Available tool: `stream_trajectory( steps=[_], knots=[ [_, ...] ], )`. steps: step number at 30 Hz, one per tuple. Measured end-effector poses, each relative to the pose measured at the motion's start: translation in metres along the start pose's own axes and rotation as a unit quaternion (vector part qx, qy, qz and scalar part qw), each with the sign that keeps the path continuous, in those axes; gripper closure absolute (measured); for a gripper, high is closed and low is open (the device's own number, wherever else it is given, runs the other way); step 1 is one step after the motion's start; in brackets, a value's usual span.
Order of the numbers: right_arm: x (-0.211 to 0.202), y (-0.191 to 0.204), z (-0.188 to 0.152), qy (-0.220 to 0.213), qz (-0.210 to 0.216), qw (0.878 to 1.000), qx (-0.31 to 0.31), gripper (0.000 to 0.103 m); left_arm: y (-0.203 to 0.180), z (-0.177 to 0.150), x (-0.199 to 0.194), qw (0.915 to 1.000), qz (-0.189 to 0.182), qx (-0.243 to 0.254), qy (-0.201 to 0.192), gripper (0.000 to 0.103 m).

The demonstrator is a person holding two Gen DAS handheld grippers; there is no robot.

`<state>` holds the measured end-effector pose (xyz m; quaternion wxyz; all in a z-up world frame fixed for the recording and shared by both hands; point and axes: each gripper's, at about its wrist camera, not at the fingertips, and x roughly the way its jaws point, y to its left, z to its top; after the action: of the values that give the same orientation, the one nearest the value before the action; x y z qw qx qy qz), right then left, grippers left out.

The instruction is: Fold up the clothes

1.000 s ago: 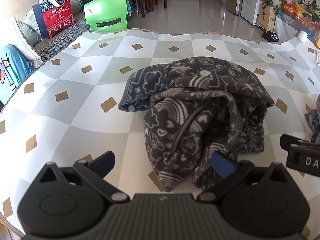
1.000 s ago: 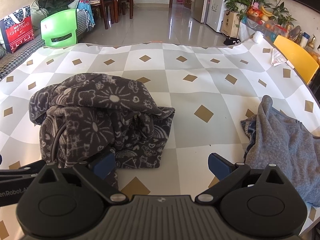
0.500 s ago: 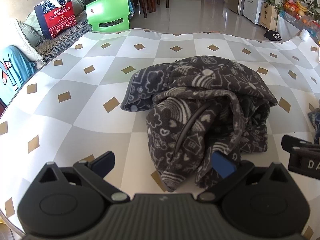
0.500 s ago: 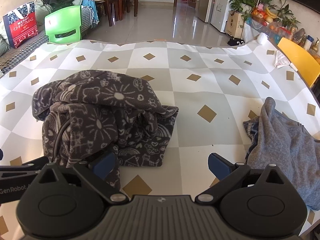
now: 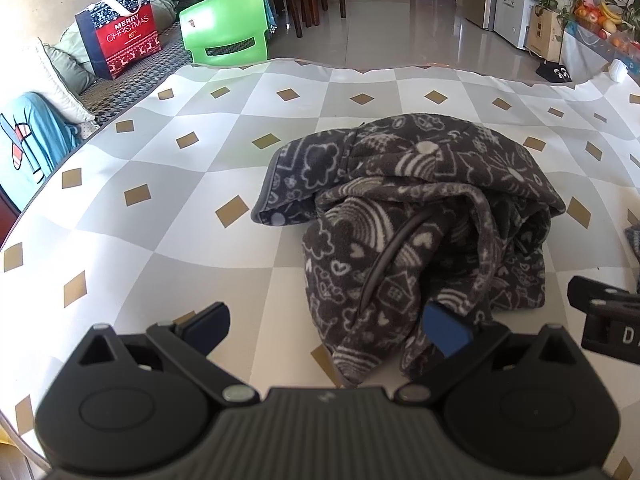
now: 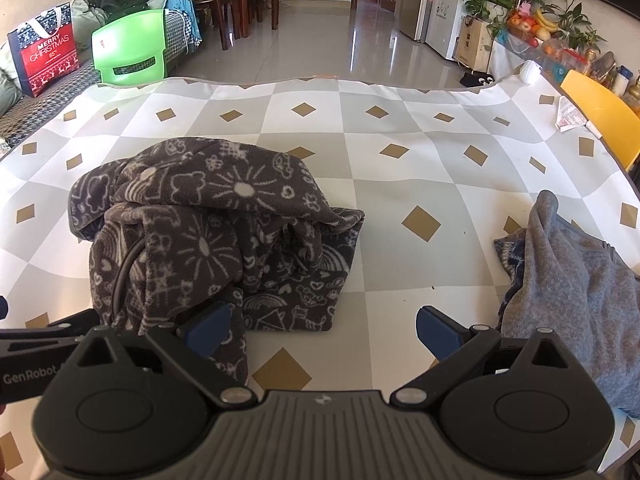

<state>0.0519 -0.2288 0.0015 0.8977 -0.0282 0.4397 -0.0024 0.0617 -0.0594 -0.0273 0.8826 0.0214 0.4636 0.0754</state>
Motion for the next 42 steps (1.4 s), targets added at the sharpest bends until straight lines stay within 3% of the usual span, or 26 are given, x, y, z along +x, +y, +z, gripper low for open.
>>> stream_trajectory(
  steps=[5, 12, 19, 27, 42],
  knots=[
    [-0.001, 0.001, 0.001, -0.007, 0.011, 1.0, 0.003, 0.003, -0.001, 0.002, 0.0, 0.9999, 0.012, 0.005, -0.005, 0.0],
    [-0.003, 0.004, 0.005, -0.023, 0.011, 1.0, 0.0, 0.012, -0.003, 0.004, 0.003, 0.9997, 0.023, 0.005, -0.009, 0.0],
    [-0.004, 0.006, 0.005, -0.026, 0.017, 1.0, -0.002, 0.015, -0.008, 0.005, 0.002, 0.9999, 0.004, 0.008, -0.011, 0.0],
    [-0.004, 0.007, 0.004, -0.028, 0.009, 1.0, -0.007, 0.029, -0.008, 0.003, -0.003, 0.9989, -0.043, 0.0, -0.017, 0.0],
    [-0.007, -0.002, 0.005, -0.026, 0.001, 1.0, 0.008, 0.034, -0.019, -0.001, -0.002, 0.9987, -0.044, 0.018, -0.016, 0.0]
  ],
)
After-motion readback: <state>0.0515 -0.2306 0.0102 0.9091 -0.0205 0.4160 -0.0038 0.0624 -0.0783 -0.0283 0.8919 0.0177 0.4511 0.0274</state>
